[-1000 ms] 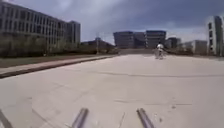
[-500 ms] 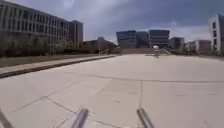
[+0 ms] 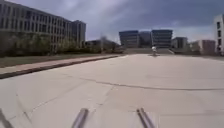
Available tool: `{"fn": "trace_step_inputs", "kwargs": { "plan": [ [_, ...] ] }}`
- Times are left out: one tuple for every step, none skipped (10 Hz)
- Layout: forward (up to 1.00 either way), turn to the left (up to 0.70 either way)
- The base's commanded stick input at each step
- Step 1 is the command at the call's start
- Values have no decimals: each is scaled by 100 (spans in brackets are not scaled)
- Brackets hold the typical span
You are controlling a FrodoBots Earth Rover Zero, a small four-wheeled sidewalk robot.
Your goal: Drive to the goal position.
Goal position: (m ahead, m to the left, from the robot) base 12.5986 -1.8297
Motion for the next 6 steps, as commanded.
{"fn": "trace_step_inputs", "kwargs": {
  "plan": [
    [100,-40],
    [100,-40],
    [100,-40],
    [100,-40],
    [100,-40],
    [100,-40]
  ]
}}
